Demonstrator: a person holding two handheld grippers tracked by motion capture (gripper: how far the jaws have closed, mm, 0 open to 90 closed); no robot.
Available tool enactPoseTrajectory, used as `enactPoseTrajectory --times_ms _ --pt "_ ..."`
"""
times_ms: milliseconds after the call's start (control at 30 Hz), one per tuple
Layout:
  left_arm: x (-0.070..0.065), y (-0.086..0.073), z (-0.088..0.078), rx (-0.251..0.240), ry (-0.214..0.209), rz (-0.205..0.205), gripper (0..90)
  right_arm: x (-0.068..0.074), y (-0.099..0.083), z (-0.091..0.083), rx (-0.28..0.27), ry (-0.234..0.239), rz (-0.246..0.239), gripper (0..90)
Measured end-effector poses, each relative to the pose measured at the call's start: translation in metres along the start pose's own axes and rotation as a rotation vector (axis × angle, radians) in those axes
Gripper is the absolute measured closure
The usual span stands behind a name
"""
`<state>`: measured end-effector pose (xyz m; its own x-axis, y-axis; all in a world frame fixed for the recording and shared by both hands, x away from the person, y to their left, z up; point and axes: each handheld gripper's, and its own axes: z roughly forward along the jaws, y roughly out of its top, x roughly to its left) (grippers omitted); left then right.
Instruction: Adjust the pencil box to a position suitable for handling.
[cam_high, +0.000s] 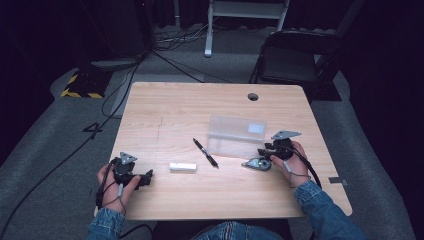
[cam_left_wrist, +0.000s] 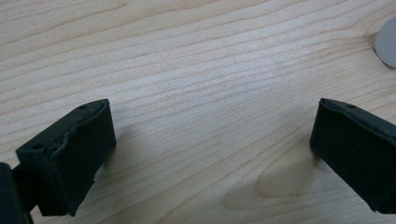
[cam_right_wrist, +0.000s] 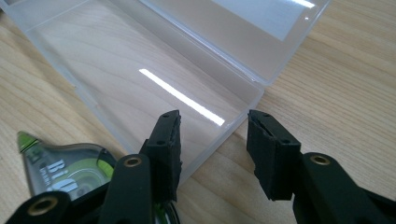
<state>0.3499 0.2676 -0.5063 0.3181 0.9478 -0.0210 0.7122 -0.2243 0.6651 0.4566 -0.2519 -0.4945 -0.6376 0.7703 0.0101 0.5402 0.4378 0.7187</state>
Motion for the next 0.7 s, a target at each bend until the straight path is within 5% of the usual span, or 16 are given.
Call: enactPoseTrajectory --times_ms 700 --pt "0.000 0.000 0.000 0.000 0.000 0.000 0.5 0.005 0.006 -0.015 -0.061 0.006 -0.002 54.9"
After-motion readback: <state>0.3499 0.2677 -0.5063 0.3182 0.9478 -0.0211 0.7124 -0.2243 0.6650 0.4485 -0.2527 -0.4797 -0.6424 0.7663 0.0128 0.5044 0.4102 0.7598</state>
